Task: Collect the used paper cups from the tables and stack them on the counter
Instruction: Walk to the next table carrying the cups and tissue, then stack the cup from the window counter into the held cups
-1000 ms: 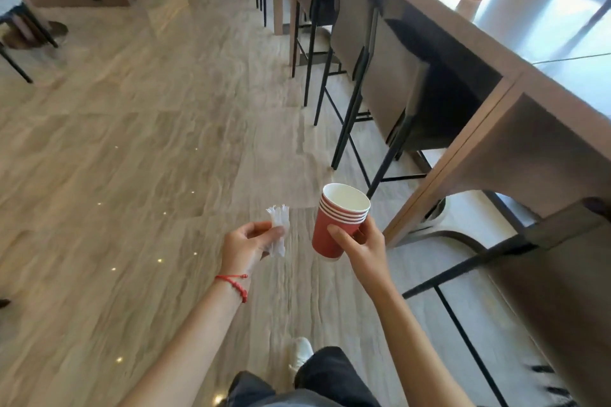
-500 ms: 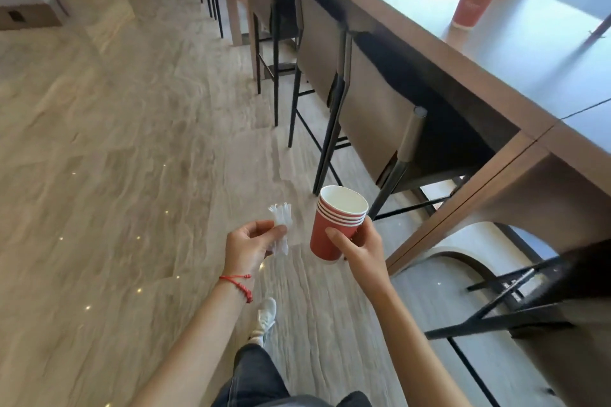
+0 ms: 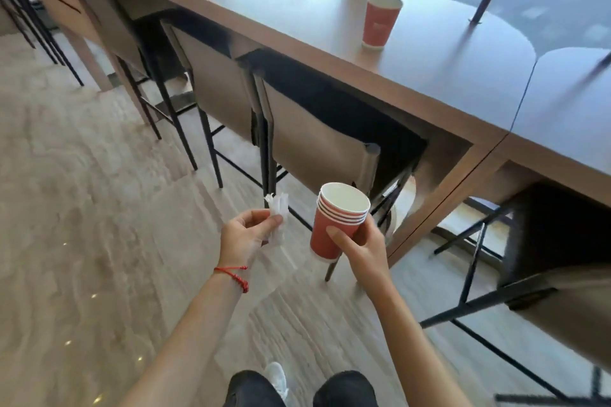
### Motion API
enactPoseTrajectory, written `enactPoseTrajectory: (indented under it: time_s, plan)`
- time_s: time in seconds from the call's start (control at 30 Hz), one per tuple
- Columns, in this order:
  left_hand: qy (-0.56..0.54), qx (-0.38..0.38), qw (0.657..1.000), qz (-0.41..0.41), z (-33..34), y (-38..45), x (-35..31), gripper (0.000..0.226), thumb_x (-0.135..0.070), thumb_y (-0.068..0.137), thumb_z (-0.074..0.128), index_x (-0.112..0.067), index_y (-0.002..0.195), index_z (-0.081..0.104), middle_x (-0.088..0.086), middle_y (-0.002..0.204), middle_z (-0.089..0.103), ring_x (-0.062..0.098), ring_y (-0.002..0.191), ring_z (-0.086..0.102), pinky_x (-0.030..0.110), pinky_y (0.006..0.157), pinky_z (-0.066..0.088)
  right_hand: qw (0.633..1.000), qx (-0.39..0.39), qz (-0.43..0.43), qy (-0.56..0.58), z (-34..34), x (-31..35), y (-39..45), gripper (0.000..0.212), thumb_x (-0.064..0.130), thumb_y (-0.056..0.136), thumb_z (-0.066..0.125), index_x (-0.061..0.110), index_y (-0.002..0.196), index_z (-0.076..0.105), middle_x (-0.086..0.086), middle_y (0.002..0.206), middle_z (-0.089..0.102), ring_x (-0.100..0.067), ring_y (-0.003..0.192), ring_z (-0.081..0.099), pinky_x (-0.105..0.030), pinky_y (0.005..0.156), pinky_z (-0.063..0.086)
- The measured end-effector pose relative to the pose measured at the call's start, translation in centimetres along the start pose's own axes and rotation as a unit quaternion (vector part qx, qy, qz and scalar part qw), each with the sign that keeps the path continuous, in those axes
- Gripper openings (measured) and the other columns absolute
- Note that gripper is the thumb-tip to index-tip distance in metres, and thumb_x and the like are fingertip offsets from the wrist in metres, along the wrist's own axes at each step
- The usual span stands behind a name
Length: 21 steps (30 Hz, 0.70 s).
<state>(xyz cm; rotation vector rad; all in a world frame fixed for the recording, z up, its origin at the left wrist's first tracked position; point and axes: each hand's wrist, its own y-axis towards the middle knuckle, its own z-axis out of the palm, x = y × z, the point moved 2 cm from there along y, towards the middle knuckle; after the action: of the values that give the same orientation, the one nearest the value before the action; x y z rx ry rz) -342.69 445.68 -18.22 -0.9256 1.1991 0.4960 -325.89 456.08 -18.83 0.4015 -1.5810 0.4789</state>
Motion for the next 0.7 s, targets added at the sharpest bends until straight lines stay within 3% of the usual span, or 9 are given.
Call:
enactPoseTrajectory:
  time_s: [0.1,0.23,0.37,0.57,0.7]
  plan:
    - [0.004,0.04,0.999,0.01,1.9,2.3,-1.8,0.015,-0.012,0.067,0.08,-0.016,0.074,0.067,0.0,0.069,0.069,0.018,0.07,0.065,0.028,0.065,0.053,0.999,-0.038,-0.014,-0.01,-0.5,1.0,1.8,0.044,0.02,0.075,0.074,0.034,0.11,0.051,0.011,0.106,0.063,0.006,0.094,0.061,-0.009,0.073,0.05]
    - [0.006,0.084,0.996,0.027,5.0,5.2,-4.0,0.014,-0.013,0.067,0.079,-0.018,0.075,0.068,0.0,0.071,0.07,0.019,0.074,0.066,0.031,0.071,0.054,0.997,-0.074,-0.029,-0.008,-1.3,2.5,4.8,0.051,0.024,0.074,0.074,0.026,0.119,0.048,0.017,0.105,0.06,0.011,0.094,0.059,-0.006,0.07,0.048]
    - [-0.008,0.127,0.99,0.054,8.2,7.9,-6.7,0.017,-0.018,0.065,0.08,-0.016,0.078,0.069,-0.005,0.067,0.072,0.013,0.068,0.068,0.022,0.06,0.053,0.994,-0.09,-0.062,0.004,-2.1,4.6,8.6,0.062,0.038,0.065,0.072,0.02,0.12,0.051,0.011,0.107,0.062,0.004,0.097,0.061,-0.01,0.071,0.05]
    - [-0.004,0.129,0.987,0.101,12.1,12.3,-11.2,0.014,-0.021,0.067,0.079,-0.019,0.076,0.07,0.001,0.074,0.071,0.02,0.074,0.068,0.033,0.07,0.053,0.989,-0.087,-0.116,0.019,-3.1,8.7,15.2,0.051,0.035,0.067,0.073,0.028,0.114,0.054,0.014,0.104,0.065,0.004,0.095,0.063,-0.009,0.07,0.049]
    - [-0.024,0.125,0.984,0.127,14.5,15.1,-14.3,0.012,-0.017,0.067,0.079,-0.021,0.071,0.069,-0.005,0.064,0.071,0.011,0.065,0.068,0.018,0.057,0.052,0.986,-0.089,-0.137,0.036,-4.1,11.4,19.5,0.058,0.035,0.066,0.072,0.017,0.119,0.055,0.008,0.106,0.067,-0.003,0.095,0.065,-0.015,0.072,0.051]
